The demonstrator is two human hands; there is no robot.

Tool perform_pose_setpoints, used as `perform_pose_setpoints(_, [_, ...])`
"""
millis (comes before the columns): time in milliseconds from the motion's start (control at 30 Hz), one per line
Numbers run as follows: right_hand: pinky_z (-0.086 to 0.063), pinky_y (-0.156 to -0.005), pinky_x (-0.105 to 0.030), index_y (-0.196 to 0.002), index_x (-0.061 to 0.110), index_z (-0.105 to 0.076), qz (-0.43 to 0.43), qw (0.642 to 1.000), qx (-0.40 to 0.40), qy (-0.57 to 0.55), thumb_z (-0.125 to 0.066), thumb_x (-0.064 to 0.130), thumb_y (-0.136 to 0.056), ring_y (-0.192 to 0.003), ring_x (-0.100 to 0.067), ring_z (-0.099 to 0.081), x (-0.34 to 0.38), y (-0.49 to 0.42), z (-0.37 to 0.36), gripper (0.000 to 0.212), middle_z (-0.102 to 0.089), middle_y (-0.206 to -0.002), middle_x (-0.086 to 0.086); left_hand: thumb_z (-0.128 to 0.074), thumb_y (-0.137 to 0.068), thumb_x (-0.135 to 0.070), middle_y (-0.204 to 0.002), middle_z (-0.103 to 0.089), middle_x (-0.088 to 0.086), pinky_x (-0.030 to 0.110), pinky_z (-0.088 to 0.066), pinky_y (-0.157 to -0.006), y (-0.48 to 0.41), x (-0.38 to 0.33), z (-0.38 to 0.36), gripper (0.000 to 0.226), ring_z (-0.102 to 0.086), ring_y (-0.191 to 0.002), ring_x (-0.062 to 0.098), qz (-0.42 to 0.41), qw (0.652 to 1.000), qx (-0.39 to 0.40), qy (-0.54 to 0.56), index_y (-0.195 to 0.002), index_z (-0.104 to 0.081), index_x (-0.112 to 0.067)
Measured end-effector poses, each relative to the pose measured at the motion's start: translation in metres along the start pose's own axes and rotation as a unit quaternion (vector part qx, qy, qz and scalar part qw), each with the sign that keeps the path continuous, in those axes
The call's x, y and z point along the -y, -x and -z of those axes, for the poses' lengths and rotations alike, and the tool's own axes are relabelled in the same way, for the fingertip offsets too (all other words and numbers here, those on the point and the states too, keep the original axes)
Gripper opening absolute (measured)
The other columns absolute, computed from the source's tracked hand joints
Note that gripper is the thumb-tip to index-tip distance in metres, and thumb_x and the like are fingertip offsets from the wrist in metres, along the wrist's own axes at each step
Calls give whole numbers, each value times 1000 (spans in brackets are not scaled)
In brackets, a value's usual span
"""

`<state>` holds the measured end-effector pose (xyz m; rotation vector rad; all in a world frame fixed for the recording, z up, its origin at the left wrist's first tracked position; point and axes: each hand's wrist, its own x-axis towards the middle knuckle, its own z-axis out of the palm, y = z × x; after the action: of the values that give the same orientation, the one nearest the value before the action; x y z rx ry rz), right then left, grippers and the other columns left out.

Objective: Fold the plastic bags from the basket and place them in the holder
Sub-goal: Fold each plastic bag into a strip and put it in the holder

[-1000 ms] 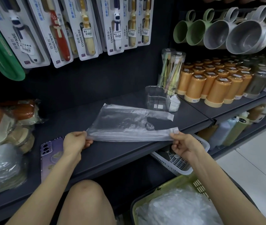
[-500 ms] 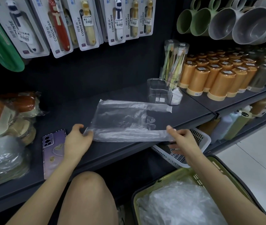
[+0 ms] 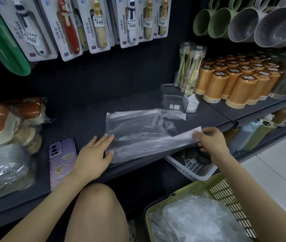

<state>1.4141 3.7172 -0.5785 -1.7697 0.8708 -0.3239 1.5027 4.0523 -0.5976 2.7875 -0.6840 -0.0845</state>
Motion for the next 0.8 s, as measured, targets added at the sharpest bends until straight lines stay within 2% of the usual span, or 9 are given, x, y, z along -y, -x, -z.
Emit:
perform_pose_setpoints(67, [-47, -77, -38, -126, 11, -52, 101, 978, -91, 160, -61, 38, -90, -94, -29, -60, 11, 8, -10, 46, -62, -104, -8, -30, -87, -43, -155, -30, 3, 40, -22, -117, -2, -3, 8, 64, -24, -145, 30, 6, 997, -66, 33, -148, -37, -22])
perform_pose_setpoints(167, [-46, -84, -46, -116, 9, -64, 359, 860, -162, 324, -52, 37, -89, -93, -35, -64, 25, 24, -50, 40, -67, -104, -15, -16, -83, -52, -151, -38, 11, 38, -21, -116, -19, -11, 13, 78, -29, -143, 32, -9, 995, -96, 32, -141, -48, -10])
perform_pose_setpoints(267, [-40, -102, -54, -111, 10, -68, 495, 795, -31, 349, -41, 37, -89, -109, -32, -62, 26, 39, -102, 44, -66, -118, -14, 2, -80, -58, -158, -24, 7, 33, -7, -119, -43, -17, 3, 91, -15, -148, 26, -49, 998, -39, -26, -150, -29, -8])
perform_pose_setpoints(367, [-41, -100, -54, -115, 10, -70, 504, 745, 87, 428, -36, 39, -91, -117, -29, -61, 7, 43, -127, 50, -65, -123, -12, -4, -95, -57, -162, -3, 2, 31, 3, -120, -53, -8, -14, 74, 2, -149, 18, -34, 997, 38, -62, -154, -7, -13])
perform_pose_setpoints(467, [-45, -97, -50, -119, 12, -68, 471, 745, 151, 448, -34, 41, -91, -118, -30, -60, -6, 39, -113, 53, -64, -125, -13, 1, -88, -61, -162, 3, -1, 30, 2, -120, -48, 6, -12, 79, 4, -149, 14, -18, 993, 71, -97, -155, -3, -18])
perform_pose_setpoints(533, [-46, -99, -43, -122, 13, -66, 463, 770, 172, 404, -31, 45, -91, -121, -27, -58, 0, 40, -101, 56, -62, -129, -10, 1, -84, -69, -162, -2, -2, 30, -3, -120, -40, 12, -4, 86, -2, -149, 14, -13, 992, 76, -100, -155, -8, -21])
perform_pose_setpoints(667, [-41, -104, -36, -129, 10, -60, 440, 833, 138, 305, -24, 51, -93, -127, -26, -53, 33, 30, -112, 66, -58, -135, -9, -11, -78, -70, -148, -45, 6, 34, -28, -113, -39, 9, 16, 90, -40, -137, 25, 0, 997, -82, 13, -141, -49, -18])
perform_pose_setpoints(733, [-25, -115, -33, -139, 8, -49, 436, 823, 128, 341, -25, 47, -97, -138, -25, -40, 48, 17, -134, 62, -47, -145, -11, -13, -82, -63, -143, -50, 10, 35, -28, -112, -56, 12, 18, 85, -43, -135, 28, -19, 993, -119, 16, -135, -55, -11])
perform_pose_setpoints(800, [-8, -119, -31, -147, 8, -35, 428, 800, 147, 394, -28, 41, -102, -146, -23, -23, 57, 7, -159, 56, -31, -155, -12, -8, -87, -60, -153, -36, 9, 33, -15, -118, -76, 14, 15, 84, -28, -144, 26, -27, 997, -75, -14, -145, -40, -9])
